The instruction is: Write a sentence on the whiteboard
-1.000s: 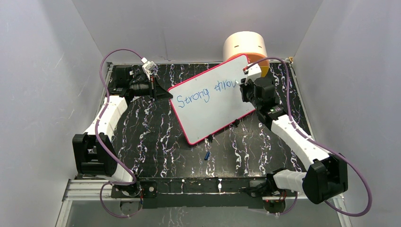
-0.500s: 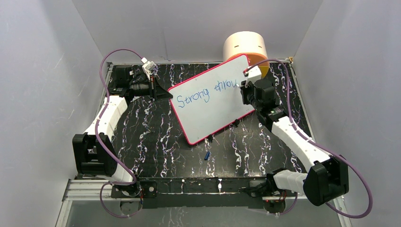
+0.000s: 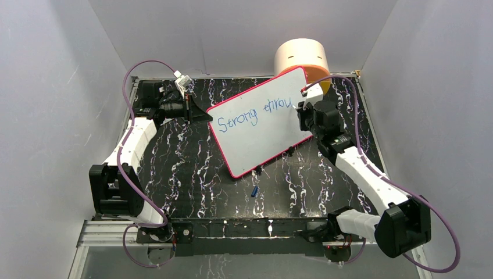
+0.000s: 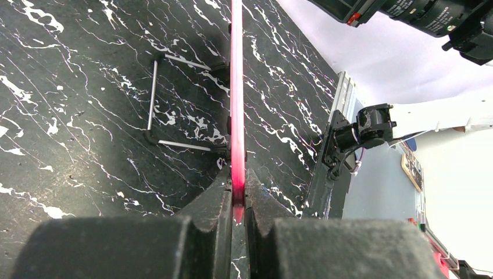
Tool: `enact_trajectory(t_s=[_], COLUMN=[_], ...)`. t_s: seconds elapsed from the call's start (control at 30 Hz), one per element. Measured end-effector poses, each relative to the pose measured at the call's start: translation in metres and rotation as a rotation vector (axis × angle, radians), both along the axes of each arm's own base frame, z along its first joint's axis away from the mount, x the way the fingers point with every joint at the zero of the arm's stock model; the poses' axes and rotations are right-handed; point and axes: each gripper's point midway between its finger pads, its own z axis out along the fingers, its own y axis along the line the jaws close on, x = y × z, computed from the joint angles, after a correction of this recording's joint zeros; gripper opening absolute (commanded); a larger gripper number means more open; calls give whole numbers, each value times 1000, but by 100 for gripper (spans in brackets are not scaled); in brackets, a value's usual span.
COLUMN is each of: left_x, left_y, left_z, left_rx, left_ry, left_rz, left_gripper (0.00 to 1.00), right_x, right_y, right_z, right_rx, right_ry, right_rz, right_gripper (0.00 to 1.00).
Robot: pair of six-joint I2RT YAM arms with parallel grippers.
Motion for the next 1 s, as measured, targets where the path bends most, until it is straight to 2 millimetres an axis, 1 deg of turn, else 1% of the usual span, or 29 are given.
enact_trajectory(t_s=[0.17,0.27,0.37,0.47,0.8,1.0], left_x=[0,0,0,0,0,0], left_y=[0,0,0,0,0,0], left_z=[0,0,0,0,0,0], left_rx=[0,0,0,0,0,0], left_ry=[0,0,0,0,0,0], left_rz=[0,0,0,0,0,0], left_gripper=[0,0,0,0,0,0], right_x=[-5,-4,-1,3,11,14], right_y=[-5,-10,-17,-18,-9,-9], right_z=[22,30,30,28,13,15], right_rx=[27,36,39,50,58,63], right_ry=[-58,-83,-82,-77,-43,-55], right_rz=[-12,-29,-47,-50,-20,-21], right_gripper=[0,0,0,0,0,0])
